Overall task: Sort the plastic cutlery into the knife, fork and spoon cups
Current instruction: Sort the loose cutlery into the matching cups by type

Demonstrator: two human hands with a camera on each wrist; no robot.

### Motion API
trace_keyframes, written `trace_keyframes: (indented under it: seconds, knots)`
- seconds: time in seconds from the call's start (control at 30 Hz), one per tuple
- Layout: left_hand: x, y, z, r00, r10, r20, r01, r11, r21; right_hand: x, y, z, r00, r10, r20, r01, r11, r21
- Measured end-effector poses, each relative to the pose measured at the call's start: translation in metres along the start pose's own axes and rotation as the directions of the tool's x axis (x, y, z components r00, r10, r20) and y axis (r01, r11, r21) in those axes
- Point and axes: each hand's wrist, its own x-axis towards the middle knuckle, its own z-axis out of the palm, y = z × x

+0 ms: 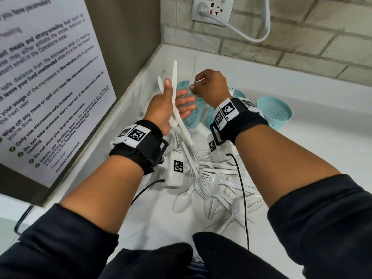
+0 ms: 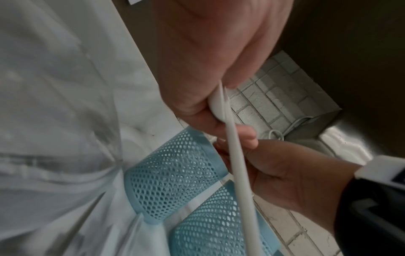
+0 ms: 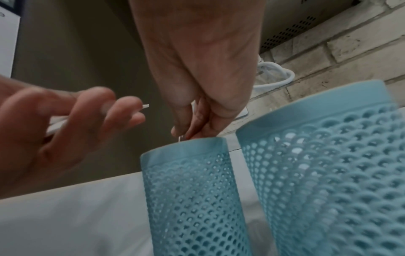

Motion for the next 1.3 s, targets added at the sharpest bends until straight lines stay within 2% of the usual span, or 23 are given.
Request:
trace_keyframes:
  seconds: [0.1,0.2,0.23,0.27,0.33,0.43,0.5,0.6,0.7,0.8,0.9,1.0,1.07,1.13,1.23,1.3]
  knots:
    - [-0.001,0.001,0.003,1.0,-0.011,0.023,0.011,1.0,0.011,0.003,-0.001,-0.005,0.995,0.003,-0.095,0.001,0.999,0.044]
    - [-0.002,0.005,0.006,0.999,-0.018,0.037,0.018,1.0,0.015,-0.001,-0.007,-0.016,0.965,-0.027,-0.262,0.077,0.98,0.181]
    - [-0.002,0.006,0.007,0.999,-0.022,0.043,0.021,1.0,0.016,-0.003,-0.01,-0.019,0.959,-0.042,-0.28,0.108,0.968,0.226]
    - [-0.003,0.007,0.008,0.998,-0.028,0.05,0.027,0.999,0.025,-0.006,-0.013,-0.023,0.963,-0.061,-0.262,0.13,0.958,0.255]
    - [-0.004,0.009,0.01,0.997,-0.038,0.064,0.035,0.998,0.056,-0.011,-0.017,-0.029,0.985,-0.098,-0.142,0.135,0.95,0.282]
    - [-0.006,0.009,0.013,0.993,-0.046,0.106,0.034,0.994,0.107,-0.018,-0.021,-0.037,0.995,-0.065,0.071,0.039,0.947,0.319]
    - [-0.006,0.008,0.014,0.99,-0.051,0.132,0.032,0.989,0.144,-0.021,-0.02,-0.039,0.988,-0.067,0.143,0.005,0.919,0.395]
    - [-0.005,0.007,0.014,0.989,-0.051,0.14,0.029,0.987,0.158,-0.022,-0.015,-0.042,0.992,-0.088,0.094,0.028,0.862,0.506]
    - [-0.005,0.006,0.013,0.993,-0.016,0.114,0.003,0.994,0.111,-0.021,-0.011,-0.045,1.0,-0.021,0.011,0.01,0.779,0.627]
    - [-0.003,0.005,0.012,0.998,0.049,0.038,-0.048,0.999,-0.005,-0.022,-0.009,-0.05,0.998,0.041,0.055,-0.068,0.731,0.679]
    - [0.001,0.01,0.007,0.985,0.13,-0.117,-0.136,0.99,-0.047,-0.026,-0.007,-0.061,0.969,-0.007,0.249,-0.12,0.863,0.491]
    - [0.003,0.014,0.006,0.971,0.188,-0.15,-0.186,0.982,0.028,-0.03,-0.01,-0.076,0.887,-0.026,0.462,-0.083,0.973,0.215]
    - [0.001,0.015,0.008,0.967,0.213,-0.136,-0.209,0.977,0.043,-0.032,-0.017,-0.081,0.833,-0.002,0.553,-0.007,1.0,0.015]
    - [0.0,0.014,0.011,0.969,0.216,-0.124,-0.213,0.976,0.036,-0.035,-0.023,-0.082,0.796,0.044,0.604,0.065,0.985,-0.158]
    - [-0.001,0.013,0.013,0.973,0.205,-0.107,-0.203,0.979,0.033,-0.038,-0.025,-0.078,0.773,0.084,0.629,0.045,0.981,-0.186]
    - [-0.002,0.013,0.014,0.974,0.202,-0.102,-0.2,0.979,0.029,-0.038,-0.023,-0.074,0.781,0.077,0.619,0.032,0.986,-0.164]
